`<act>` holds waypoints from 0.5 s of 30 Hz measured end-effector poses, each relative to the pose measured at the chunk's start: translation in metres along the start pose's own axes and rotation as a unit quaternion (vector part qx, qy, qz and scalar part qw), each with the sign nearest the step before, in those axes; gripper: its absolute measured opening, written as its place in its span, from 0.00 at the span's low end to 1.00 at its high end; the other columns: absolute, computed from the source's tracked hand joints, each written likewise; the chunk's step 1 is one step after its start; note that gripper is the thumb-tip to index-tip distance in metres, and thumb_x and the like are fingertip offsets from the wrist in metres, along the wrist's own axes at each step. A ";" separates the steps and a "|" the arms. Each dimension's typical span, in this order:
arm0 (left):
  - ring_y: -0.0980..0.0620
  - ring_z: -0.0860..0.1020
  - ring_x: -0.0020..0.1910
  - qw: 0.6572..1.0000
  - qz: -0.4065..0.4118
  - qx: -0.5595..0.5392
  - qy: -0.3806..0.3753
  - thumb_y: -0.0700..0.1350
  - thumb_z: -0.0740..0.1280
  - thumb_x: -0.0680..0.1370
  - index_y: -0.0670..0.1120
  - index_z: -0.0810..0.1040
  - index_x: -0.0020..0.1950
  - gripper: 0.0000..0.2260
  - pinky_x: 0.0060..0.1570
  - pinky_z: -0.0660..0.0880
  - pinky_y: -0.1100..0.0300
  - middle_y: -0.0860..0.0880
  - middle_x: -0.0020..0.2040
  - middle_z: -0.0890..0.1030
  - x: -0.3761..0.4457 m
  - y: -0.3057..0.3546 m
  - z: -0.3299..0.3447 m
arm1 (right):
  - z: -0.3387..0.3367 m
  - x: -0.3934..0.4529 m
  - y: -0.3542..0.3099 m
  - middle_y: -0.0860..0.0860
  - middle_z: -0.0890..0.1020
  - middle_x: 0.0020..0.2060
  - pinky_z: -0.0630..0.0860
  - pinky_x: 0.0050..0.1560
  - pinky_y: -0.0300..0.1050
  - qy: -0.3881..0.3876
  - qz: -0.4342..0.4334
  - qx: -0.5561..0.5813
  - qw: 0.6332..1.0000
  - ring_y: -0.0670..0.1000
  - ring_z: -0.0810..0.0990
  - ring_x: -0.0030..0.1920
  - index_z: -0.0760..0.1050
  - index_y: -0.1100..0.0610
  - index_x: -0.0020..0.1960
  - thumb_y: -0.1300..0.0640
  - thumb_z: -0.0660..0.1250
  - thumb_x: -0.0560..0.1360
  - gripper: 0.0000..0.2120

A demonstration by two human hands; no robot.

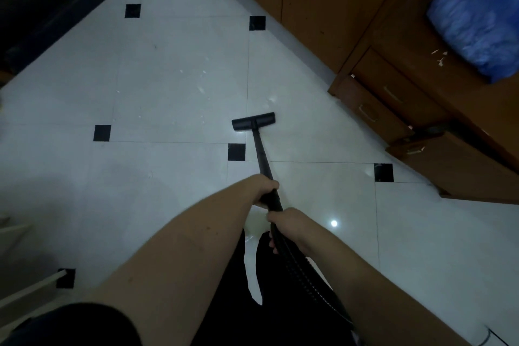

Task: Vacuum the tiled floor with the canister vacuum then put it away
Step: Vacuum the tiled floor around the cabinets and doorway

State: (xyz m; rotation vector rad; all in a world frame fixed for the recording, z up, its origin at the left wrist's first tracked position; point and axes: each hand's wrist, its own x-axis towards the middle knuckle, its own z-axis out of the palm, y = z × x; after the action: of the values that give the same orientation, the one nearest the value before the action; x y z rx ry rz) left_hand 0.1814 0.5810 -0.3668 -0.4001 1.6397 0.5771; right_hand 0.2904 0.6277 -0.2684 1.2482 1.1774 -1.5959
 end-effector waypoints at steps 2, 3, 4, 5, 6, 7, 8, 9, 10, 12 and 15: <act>0.40 0.80 0.50 1.000 0.001 -0.002 0.002 0.40 0.64 0.78 0.35 0.71 0.59 0.13 0.45 0.80 0.50 0.38 0.45 0.77 -0.003 -0.012 0.015 | -0.006 -0.007 0.017 0.59 0.77 0.33 0.77 0.30 0.46 0.005 0.011 -0.010 1.000 0.55 0.78 0.28 0.73 0.67 0.52 0.58 0.60 0.77 0.11; 0.39 0.80 0.52 1.000 0.006 -0.005 0.002 0.41 0.64 0.77 0.34 0.71 0.60 0.15 0.45 0.80 0.51 0.38 0.48 0.78 -0.004 -0.019 0.022 | -0.008 -0.011 0.025 0.59 0.77 0.32 0.77 0.30 0.46 0.006 0.015 -0.019 1.000 0.55 0.78 0.28 0.74 0.66 0.50 0.59 0.60 0.77 0.10; 0.39 0.80 0.52 1.000 0.009 -0.008 0.006 0.42 0.65 0.77 0.34 0.71 0.62 0.17 0.44 0.80 0.51 0.37 0.52 0.78 -0.006 -0.027 0.029 | -0.010 -0.015 0.032 0.59 0.77 0.32 0.77 0.29 0.46 0.006 0.017 -0.031 0.999 0.55 0.78 0.27 0.74 0.65 0.48 0.59 0.60 0.77 0.09; 0.39 0.81 0.52 1.000 0.010 -0.011 0.010 0.43 0.65 0.76 0.34 0.71 0.63 0.19 0.44 0.81 0.51 0.37 0.55 0.78 -0.007 -0.034 0.032 | -0.010 -0.018 0.037 0.59 0.77 0.32 0.76 0.29 0.45 0.006 0.016 -0.045 0.999 0.55 0.78 0.26 0.74 0.64 0.48 0.59 0.60 0.78 0.09; 0.39 0.81 0.52 1.000 0.008 -0.015 0.012 0.44 0.66 0.76 0.34 0.71 0.64 0.21 0.45 0.81 0.50 0.37 0.57 0.78 -0.008 -0.040 0.035 | -0.010 -0.019 0.041 0.59 0.77 0.32 0.76 0.28 0.45 0.006 0.014 -0.060 0.998 0.55 0.78 0.26 0.74 0.65 0.48 0.58 0.60 0.78 0.09; 0.40 0.81 0.52 1.000 0.007 -0.025 0.012 0.46 0.66 0.76 0.34 0.71 0.65 0.22 0.44 0.81 0.50 0.38 0.57 0.78 -0.008 -0.044 0.035 | -0.010 -0.020 0.042 0.59 0.77 0.32 0.76 0.28 0.45 0.005 0.013 -0.075 0.997 0.55 0.78 0.26 0.73 0.65 0.48 0.58 0.60 0.78 0.09; 0.41 0.80 0.51 0.999 0.007 -0.034 0.012 0.47 0.67 0.76 0.35 0.70 0.66 0.22 0.43 0.81 0.51 0.39 0.57 0.78 -0.008 -0.048 0.034 | -0.009 -0.020 0.041 0.60 0.77 0.33 0.76 0.28 0.45 0.001 0.014 -0.090 0.996 0.55 0.78 0.26 0.73 0.65 0.47 0.59 0.60 0.78 0.09; 0.41 0.80 0.51 0.999 0.008 -0.042 0.013 0.47 0.67 0.76 0.35 0.70 0.66 0.22 0.43 0.81 0.51 0.39 0.56 0.78 -0.009 -0.051 0.030 | -0.007 -0.019 0.038 0.60 0.77 0.33 0.77 0.28 0.44 -0.003 0.015 -0.102 0.995 0.55 0.78 0.27 0.73 0.64 0.47 0.59 0.60 0.78 0.08; 0.41 0.80 0.51 0.999 0.008 -0.050 0.018 0.47 0.67 0.76 0.35 0.70 0.66 0.22 0.44 0.81 0.51 0.39 0.56 0.78 -0.009 -0.053 0.025 | -0.005 -0.018 0.034 0.59 0.77 0.34 0.77 0.28 0.44 -0.006 0.014 -0.109 0.994 0.55 0.78 0.27 0.73 0.63 0.46 0.59 0.60 0.78 0.08; 0.41 0.80 0.52 0.997 0.007 -0.071 0.033 0.46 0.67 0.76 0.35 0.70 0.65 0.22 0.48 0.81 0.49 0.39 0.56 0.78 -0.007 -0.056 0.011 | 0.001 -0.015 0.026 0.59 0.77 0.34 0.76 0.27 0.43 -0.012 0.008 -0.118 0.993 0.53 0.78 0.26 0.74 0.63 0.49 0.58 0.61 0.79 0.08; 0.41 0.80 0.48 0.996 0.005 -0.078 0.052 0.44 0.66 0.76 0.35 0.70 0.63 0.20 0.46 0.81 0.49 0.40 0.52 0.77 -0.004 -0.062 -0.012 | 0.017 -0.006 0.015 0.58 0.77 0.35 0.76 0.26 0.42 -0.025 0.010 -0.131 0.991 0.53 0.78 0.26 0.73 0.64 0.55 0.57 0.61 0.79 0.11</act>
State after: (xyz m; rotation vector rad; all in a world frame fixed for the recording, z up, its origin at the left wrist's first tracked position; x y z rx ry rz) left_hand 0.2076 0.5238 -0.3704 -0.5454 1.7020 0.7039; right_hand 0.3019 0.6078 -0.2642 1.0411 1.2914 -1.3975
